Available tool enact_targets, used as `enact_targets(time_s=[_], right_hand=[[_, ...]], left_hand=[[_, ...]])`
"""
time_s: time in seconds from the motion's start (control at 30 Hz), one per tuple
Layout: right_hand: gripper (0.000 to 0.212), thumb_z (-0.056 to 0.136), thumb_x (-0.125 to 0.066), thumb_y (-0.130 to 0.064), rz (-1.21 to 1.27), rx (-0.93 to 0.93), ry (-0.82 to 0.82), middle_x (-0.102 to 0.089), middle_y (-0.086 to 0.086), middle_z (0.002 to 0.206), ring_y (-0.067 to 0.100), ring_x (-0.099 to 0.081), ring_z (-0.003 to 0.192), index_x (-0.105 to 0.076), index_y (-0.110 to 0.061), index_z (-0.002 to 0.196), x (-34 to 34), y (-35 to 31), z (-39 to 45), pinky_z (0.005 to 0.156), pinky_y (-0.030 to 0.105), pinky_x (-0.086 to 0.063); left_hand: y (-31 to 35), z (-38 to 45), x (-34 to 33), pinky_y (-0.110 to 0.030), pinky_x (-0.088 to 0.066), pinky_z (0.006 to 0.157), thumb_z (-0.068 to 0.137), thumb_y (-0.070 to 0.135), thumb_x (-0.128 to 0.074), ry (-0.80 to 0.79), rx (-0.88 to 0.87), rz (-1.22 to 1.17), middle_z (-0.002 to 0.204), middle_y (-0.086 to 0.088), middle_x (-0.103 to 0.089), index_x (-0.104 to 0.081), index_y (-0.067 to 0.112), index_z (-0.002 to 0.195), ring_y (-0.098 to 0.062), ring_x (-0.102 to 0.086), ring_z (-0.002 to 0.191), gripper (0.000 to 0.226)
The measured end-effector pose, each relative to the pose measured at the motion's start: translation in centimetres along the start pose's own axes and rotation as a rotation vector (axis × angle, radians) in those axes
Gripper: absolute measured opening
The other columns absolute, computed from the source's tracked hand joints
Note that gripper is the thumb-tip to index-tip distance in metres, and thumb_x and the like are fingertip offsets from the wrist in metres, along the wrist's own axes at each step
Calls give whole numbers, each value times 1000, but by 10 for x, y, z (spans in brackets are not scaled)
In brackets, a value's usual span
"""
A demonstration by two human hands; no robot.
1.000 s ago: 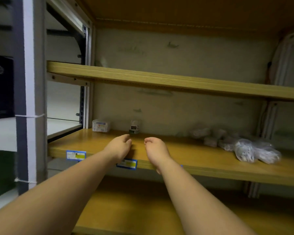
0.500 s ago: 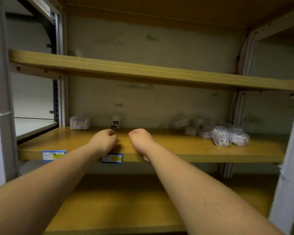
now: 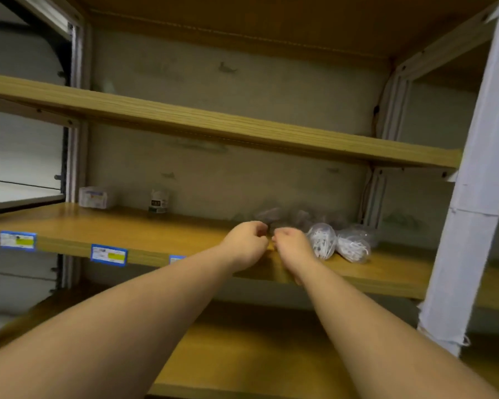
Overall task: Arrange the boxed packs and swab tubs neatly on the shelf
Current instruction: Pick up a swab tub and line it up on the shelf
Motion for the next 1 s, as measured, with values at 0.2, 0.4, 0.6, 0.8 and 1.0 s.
enact_targets(time_s=[0.2, 0.4, 0.6, 0.8, 1.0], right_hand=[[43, 100, -44, -22, 74, 30, -114, -56, 3, 143, 24, -53, 128, -54, -20, 142, 6, 19, 9, 108, 42, -46], [47, 101, -42, -18, 114, 19, -169, -49, 5, 149, 26, -48, 134, -47, -19, 148, 10, 21, 11, 110, 46, -44], [46, 102, -41, -16, 92, 46, -195, -50, 7, 148, 27, -50, 132, -45, -18, 148, 11, 20, 8, 105, 41, -47], [47, 101, -41, -18, 131, 65, -226, -49, 5, 149, 27, -49, 133, -45, -21, 148, 9, 24, 10, 107, 45, -47], [43, 101, -39, -12, 205, -74, -339, -53, 8, 139, 25, -52, 120, -48, -15, 143, 2, 19, 29, 99, 35, -46]], left_hand=[[-1, 23, -36, -42, -50, 104, 98, 10, -47, 113, 153, -5, 134, -10, -63, -54, 11, 141, -27, -60, 121, 43], [-1, 21, -39, -39, -52, 102, 98, 9, -46, 137, 169, 30, 138, -10, -61, -48, 14, 146, -25, -61, 120, 48], [-3, 23, -39, -28, -50, 93, 98, 9, -45, 137, 187, 30, 138, -7, -61, -48, 15, 147, -21, -61, 116, 49], [-1, 22, -44, -30, -47, 102, 99, 10, -47, 113, 194, 58, 142, -7, -58, -46, 13, 149, -24, -56, 127, 51], [-5, 41, -38, -34, -35, 113, 101, 14, -45, -6, 276, 151, 157, -8, -42, -31, 19, 157, -26, -42, 142, 58]])
Point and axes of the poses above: each hand's wrist, its own z-axis towards the middle knuckle, its own x-axis out of the back of the hand, y = z × x, the point moved 2 cm from there along z, towards the middle knuckle
